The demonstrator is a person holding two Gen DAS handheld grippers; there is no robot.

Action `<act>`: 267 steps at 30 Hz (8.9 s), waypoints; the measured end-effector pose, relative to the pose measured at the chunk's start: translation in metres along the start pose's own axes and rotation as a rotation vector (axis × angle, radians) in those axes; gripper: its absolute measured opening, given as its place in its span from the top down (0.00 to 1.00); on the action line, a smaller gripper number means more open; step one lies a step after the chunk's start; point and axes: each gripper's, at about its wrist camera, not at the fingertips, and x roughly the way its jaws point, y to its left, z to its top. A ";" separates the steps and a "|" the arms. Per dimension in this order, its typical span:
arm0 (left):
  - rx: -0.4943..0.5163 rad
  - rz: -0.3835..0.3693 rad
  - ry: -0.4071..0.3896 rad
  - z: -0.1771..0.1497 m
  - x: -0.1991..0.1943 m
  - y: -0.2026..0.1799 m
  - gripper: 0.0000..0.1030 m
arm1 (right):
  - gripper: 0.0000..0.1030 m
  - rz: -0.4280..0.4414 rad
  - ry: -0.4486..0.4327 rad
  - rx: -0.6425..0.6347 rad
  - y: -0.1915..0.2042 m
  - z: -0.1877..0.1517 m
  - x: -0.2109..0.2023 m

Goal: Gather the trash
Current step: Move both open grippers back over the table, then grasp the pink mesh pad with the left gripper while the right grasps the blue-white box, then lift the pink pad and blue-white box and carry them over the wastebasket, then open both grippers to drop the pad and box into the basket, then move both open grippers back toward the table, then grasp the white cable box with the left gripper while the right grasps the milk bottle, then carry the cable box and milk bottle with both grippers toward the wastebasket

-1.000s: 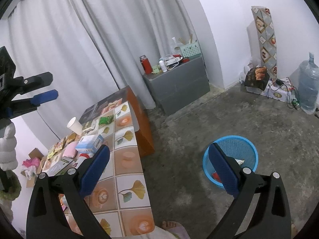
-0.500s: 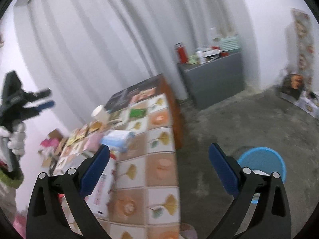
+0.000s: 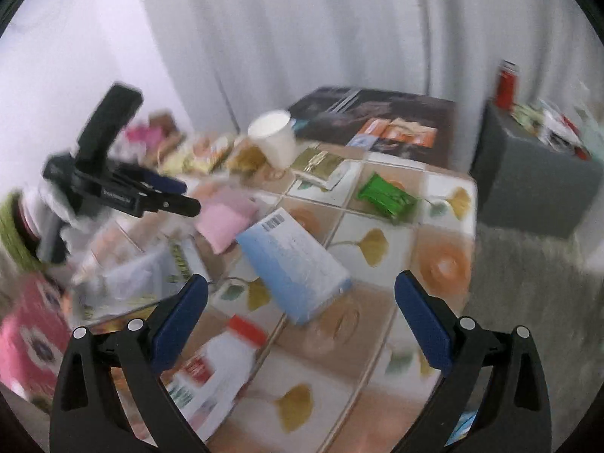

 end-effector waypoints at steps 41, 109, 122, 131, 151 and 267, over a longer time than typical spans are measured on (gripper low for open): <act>0.019 0.104 0.114 0.022 0.047 0.053 0.15 | 0.07 0.000 0.281 -0.156 0.024 0.007 0.135; 0.518 -0.182 0.139 -0.001 0.140 -0.434 0.77 | 0.27 -0.226 -0.194 1.398 -0.239 -0.404 -0.172; 0.403 -0.163 0.281 -0.024 0.292 -0.487 0.48 | 0.14 -0.451 0.003 1.462 -0.316 -0.473 -0.079; 0.414 -0.242 0.144 -0.015 0.205 -0.467 0.44 | 0.15 -0.525 -0.143 1.408 -0.252 -0.475 -0.132; 0.439 -0.350 -0.437 -0.116 -0.104 -0.383 0.14 | 0.06 -0.699 -0.432 0.812 -0.032 -0.321 -0.251; 0.216 0.304 -0.213 -0.144 -0.082 -0.081 0.23 | 0.42 0.080 0.134 0.678 0.072 -0.139 0.011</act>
